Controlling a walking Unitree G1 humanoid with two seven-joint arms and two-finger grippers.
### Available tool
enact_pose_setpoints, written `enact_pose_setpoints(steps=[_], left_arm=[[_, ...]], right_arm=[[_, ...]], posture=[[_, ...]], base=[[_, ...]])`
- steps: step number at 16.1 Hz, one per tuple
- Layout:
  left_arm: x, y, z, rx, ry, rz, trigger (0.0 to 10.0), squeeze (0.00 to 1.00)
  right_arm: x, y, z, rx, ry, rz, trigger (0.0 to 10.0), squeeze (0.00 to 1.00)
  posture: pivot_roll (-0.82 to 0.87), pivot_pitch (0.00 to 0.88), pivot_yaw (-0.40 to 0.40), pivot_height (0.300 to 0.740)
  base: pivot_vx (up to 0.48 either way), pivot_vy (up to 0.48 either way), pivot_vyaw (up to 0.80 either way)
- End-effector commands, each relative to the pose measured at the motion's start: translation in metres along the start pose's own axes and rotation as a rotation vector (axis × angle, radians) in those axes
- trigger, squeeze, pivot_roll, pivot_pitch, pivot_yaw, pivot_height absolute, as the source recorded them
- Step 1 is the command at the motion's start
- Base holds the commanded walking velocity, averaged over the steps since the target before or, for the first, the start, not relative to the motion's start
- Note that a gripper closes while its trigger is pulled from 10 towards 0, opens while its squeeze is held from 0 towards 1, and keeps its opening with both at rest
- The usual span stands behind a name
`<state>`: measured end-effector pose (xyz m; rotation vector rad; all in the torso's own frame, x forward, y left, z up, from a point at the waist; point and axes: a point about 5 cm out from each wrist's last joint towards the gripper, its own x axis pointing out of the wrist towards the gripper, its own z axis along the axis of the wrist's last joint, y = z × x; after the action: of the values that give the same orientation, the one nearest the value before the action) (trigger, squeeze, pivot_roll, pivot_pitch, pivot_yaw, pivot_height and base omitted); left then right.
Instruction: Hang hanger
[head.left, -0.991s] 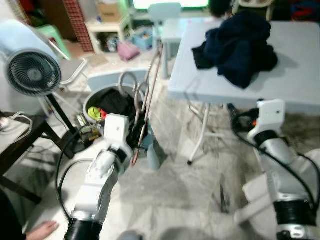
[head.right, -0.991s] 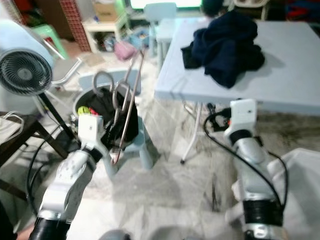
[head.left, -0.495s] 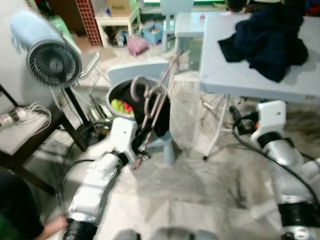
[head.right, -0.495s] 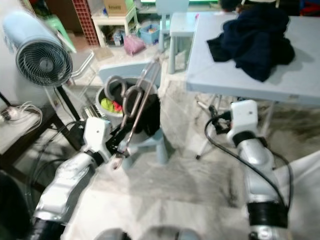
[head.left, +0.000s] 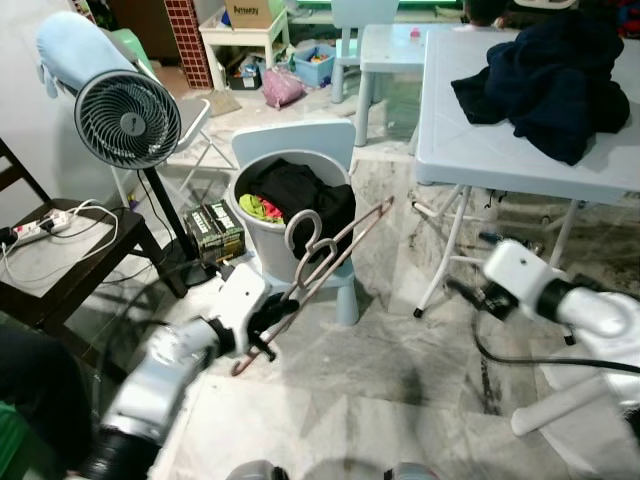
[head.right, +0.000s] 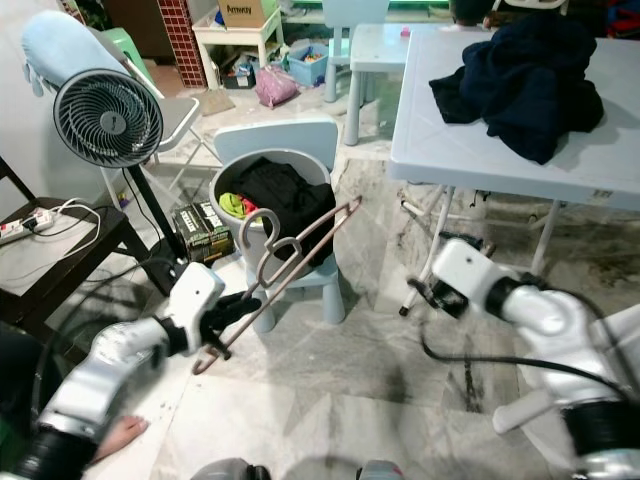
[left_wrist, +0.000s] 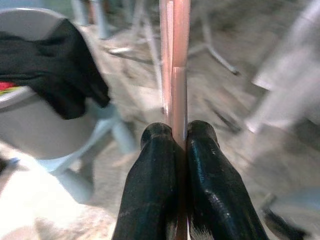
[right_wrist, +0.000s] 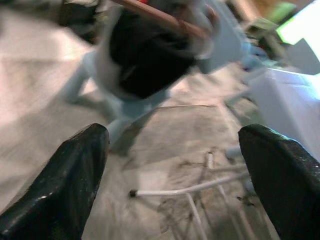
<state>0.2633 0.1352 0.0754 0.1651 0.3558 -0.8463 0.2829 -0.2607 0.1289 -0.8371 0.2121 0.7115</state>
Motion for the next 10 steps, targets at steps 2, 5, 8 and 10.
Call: enact_pose_setpoints(steps=[2,5,8,10], left_arm=[[0.0,-0.009,-0.01,0.0,0.068,-0.172,10.0,0.0],[-0.004,-0.016,-0.029,0.043,0.199,-0.341,10.0,0.0],[-0.002,-0.021,-0.032,0.056,0.234,-0.445,10.0,0.0],[0.001,-0.023,-0.031,0.112,0.237,-0.484,10.0,0.0]], right_arm=[[-0.003,0.006,0.0,-0.096,0.006,0.181,10.0,0.0],[-0.011,0.0,0.003,-0.164,0.019,0.274,10.0,0.0],[-0.02,0.008,0.011,-0.171,-0.008,0.411,10.0,0.0],[-0.032,0.014,0.01,-0.177,0.011,0.565,10.0,0.0]], posture=[[-0.08,0.017,0.064,0.74],[-0.1,0.02,0.066,0.74],[-0.11,0.025,0.072,0.74],[-0.11,0.024,0.074,0.74]], base=[[0.0,0.0,0.0],[0.0,0.0,0.0],[0.0,0.0,0.0],[0.0,0.0,0.0]])
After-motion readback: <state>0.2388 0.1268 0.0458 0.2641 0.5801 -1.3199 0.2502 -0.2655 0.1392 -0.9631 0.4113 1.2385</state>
